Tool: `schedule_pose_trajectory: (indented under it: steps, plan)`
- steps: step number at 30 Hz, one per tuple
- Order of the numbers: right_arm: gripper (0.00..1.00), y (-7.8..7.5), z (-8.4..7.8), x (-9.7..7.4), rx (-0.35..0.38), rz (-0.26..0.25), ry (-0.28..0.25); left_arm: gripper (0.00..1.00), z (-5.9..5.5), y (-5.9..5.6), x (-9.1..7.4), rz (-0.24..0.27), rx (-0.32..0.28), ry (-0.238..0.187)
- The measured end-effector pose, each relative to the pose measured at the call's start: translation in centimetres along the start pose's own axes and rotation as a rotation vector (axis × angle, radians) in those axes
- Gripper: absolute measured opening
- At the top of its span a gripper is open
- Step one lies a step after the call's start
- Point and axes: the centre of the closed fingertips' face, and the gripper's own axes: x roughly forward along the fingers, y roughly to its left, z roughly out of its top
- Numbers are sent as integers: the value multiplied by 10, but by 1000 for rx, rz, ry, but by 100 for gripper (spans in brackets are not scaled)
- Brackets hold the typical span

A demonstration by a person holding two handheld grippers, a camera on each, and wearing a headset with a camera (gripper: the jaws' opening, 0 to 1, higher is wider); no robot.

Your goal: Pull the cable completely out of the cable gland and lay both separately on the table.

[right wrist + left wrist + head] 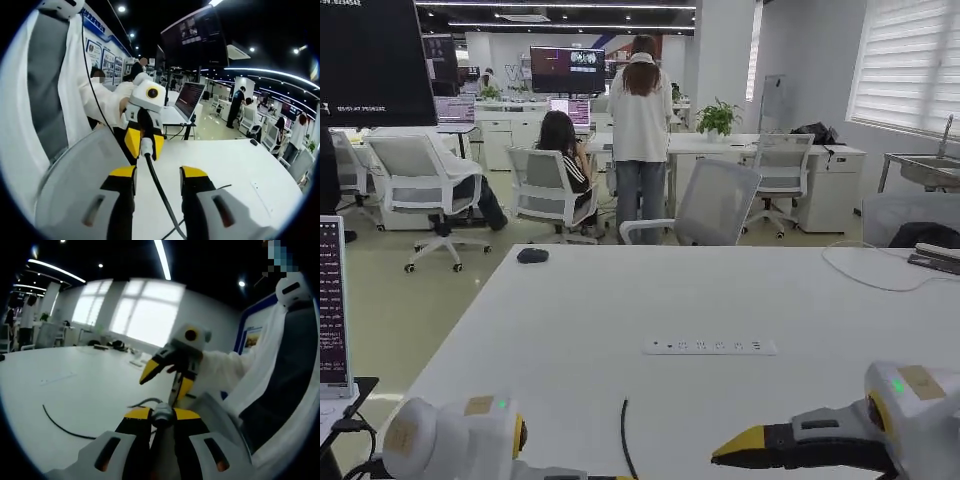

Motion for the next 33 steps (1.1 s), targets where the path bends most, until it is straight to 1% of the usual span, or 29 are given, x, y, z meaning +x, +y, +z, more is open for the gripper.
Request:
schedule_pose_trajectory:
  steps: [4, 7, 10, 14, 15, 19, 24, 27, 29, 33]
  plan:
    - [34, 8, -6, 11, 1, 19, 29, 17, -3, -5, 0, -24, 14, 7]
    - [29, 14, -10, 19, -7, 29, 49, 17, -7, -10, -1, -47, 25, 17]
    - [19, 18, -14, 23, -17, 35, 70, 17, -11, -12, -2, -68, 35, 26]
    - [7, 24, -18, 30, -34, 43, 86, 17, -14, -5, -7, -65, 33, 17]
    - [6, 24, -19, 31, -45, 37, 93, 17, -13, -5, -8, -68, 30, 15]
    - [5, 25, -19, 34, -44, 46, 91, 17, -13, -7, -10, -70, 47, 23]
    - [4, 24, -20, 35, -55, 45, 89, 17, -14, -3, -13, -53, 55, 25]
    - [4, 22, -23, 30, -62, 43, 102, 17, -14, -2, -14, -37, 42, 18]
    - [4, 21, -25, 25, -62, 43, 99, 17, -12, -2, -15, -32, 38, 12]
    - [4, 18, -29, 16, -47, 45, 85, 17, -8, -1, -20, 5, 34, -5]
